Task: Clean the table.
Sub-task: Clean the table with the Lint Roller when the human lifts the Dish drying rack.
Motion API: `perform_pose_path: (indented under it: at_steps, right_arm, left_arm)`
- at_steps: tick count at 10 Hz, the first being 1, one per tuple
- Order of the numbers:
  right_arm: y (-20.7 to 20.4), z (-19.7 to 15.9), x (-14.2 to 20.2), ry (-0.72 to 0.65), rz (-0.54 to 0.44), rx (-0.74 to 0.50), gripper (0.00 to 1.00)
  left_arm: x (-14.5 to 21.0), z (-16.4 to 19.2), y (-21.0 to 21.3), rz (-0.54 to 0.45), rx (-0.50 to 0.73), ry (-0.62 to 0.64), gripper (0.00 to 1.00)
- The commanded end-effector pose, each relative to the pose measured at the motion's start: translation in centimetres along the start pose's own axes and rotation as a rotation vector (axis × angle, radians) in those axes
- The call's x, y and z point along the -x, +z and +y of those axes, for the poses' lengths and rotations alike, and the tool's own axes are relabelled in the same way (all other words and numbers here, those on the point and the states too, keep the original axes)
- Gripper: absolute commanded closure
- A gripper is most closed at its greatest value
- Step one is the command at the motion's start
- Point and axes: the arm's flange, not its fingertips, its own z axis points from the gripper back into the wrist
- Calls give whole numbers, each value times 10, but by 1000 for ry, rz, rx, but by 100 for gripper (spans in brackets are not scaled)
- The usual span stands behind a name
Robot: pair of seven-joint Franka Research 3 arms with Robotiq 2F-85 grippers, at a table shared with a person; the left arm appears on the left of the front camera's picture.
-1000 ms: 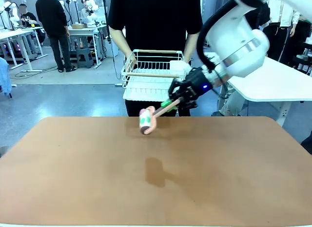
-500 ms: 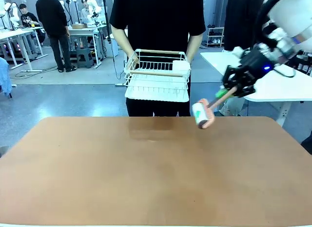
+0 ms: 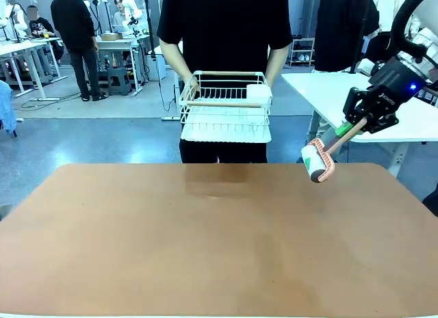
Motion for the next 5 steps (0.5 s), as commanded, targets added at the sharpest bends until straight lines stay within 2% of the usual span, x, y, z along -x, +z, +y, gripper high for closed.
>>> perform_pose_path:
  at_steps: [1, 5]
  right_arm:
    - [0, 1, -3, 5, 6, -24, 79]
    - [0, 1, -3, 5, 6, -24, 79]
  left_arm:
    - [1, 1, 3, -3, 20, -22, 0]
    - [1, 1, 3, -3, 20, -22, 0]
